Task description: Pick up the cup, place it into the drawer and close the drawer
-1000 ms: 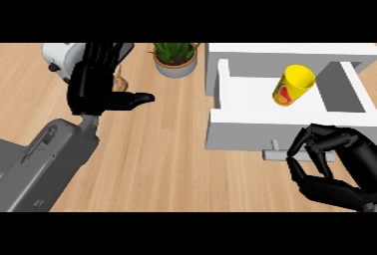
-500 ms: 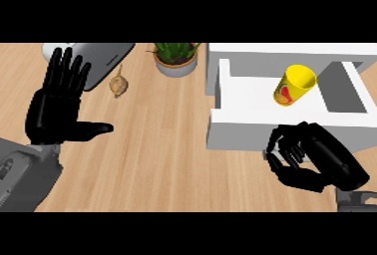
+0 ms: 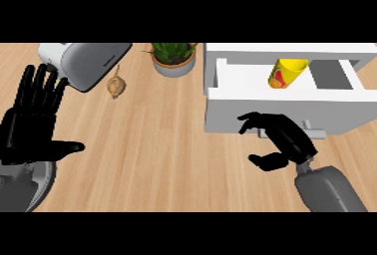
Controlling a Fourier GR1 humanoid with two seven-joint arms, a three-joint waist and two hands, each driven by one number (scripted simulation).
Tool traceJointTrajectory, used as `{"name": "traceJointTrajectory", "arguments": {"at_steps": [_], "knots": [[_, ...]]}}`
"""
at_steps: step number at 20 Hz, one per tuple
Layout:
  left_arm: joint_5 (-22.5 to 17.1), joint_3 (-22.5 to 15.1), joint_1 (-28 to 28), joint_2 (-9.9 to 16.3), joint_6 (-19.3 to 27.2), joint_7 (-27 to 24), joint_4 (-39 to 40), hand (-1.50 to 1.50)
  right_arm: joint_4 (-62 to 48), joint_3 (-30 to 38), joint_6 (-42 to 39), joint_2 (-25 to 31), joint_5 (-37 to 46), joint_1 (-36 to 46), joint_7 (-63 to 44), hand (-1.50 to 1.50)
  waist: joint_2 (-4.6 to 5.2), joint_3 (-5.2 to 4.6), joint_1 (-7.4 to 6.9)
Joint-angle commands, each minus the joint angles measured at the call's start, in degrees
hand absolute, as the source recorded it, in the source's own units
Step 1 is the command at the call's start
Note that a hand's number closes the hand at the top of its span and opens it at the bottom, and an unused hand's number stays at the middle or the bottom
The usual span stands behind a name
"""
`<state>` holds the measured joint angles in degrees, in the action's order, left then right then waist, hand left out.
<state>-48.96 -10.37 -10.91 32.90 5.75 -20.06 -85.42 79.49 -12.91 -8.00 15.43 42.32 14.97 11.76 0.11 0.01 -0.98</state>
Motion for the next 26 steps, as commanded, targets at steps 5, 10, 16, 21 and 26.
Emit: {"name": "traceJointTrajectory", "arguments": {"at_steps": [5, 10, 16, 21, 26], "knots": [[1.4, 5.2, 4.2, -1.2, -8.3, -1.9, 3.2, -1.5, -23.4, 1.2, 6.7, -5.3, 6.0, 10.4, 5.3, -1.5, 0.13, 0.01, 0.1], [3.0, 5.8, 5.6, -3.2, -8.5, -1.1, 0.9, -1.5, -38.2, 7.5, 8.1, -4.4, 4.5, 20.1, 11.0, -1.5, 0.24, 0.03, -0.18], [2.9, 7.1, 6.4, -2.8, -11.7, -0.3, 1.3, -1.5, -53.6, 12.5, 7.4, -2.8, 2.5, 29.8, 16.8, -1.5, 0.67, 0.09, -1.43], [2.4, 8.7, 4.6, -2.3, -12.9, 0.4, 3.8, -1.5, -59.5, 14.4, 4.0, 1.1, 2.3, 35.6, 18.6, -1.5, 1.08, 0.1, -2.02], [3.5, 7.6, 2.9, -2.9, -13.4, 0.6, 3.6, -1.5, -63.9, 15.1, 6.1, 2.4, 3.1, 37.2, 20.4, -1.5, 1.78, 0.18, -3.2]]}}
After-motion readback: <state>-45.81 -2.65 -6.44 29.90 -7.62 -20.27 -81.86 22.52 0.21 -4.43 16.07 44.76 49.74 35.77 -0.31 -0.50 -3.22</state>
